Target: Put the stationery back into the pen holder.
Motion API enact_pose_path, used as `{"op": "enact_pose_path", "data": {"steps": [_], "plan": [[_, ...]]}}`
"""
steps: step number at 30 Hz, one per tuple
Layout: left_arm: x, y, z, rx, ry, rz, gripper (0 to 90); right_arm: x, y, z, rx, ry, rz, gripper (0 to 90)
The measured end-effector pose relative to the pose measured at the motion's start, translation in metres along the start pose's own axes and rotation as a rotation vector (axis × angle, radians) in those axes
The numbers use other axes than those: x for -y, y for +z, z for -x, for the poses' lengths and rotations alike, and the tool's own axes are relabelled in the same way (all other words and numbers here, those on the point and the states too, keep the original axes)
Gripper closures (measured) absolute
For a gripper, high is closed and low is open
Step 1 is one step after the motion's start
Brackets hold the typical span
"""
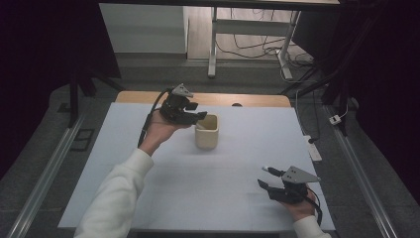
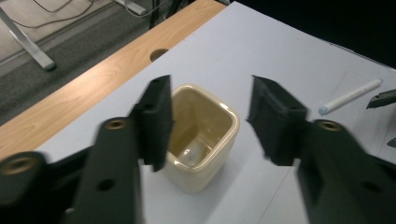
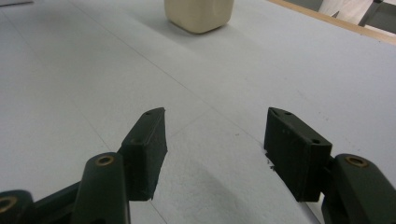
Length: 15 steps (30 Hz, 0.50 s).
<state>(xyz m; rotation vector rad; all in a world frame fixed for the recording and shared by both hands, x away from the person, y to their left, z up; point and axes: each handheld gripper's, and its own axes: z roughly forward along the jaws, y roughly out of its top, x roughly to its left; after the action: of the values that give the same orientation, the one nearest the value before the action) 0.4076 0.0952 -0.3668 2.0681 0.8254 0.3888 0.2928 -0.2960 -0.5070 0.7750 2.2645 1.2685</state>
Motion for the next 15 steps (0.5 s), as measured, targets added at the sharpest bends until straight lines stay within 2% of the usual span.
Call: {"op": "enact_pose_path", "data": {"steps": [8, 11, 15], "plan": [[0.015, -0.014, 0.013, 0.036, 0.018, 0.035, 40.0, 0.0, -0.001, 0.0, 0.003, 0.001, 0.001, 38.4], [0.024, -0.018, 0.02, 0.036, 0.032, 0.037, 40.0, 0.0, -0.001, 0.001, 0.002, 0.005, 0.004, 38.4], [0.039, -0.025, 0.025, 0.027, 0.03, 0.039, 40.0, 0.0, -0.001, 0.001, 0.002, 0.007, 0.005, 38.4]]}}
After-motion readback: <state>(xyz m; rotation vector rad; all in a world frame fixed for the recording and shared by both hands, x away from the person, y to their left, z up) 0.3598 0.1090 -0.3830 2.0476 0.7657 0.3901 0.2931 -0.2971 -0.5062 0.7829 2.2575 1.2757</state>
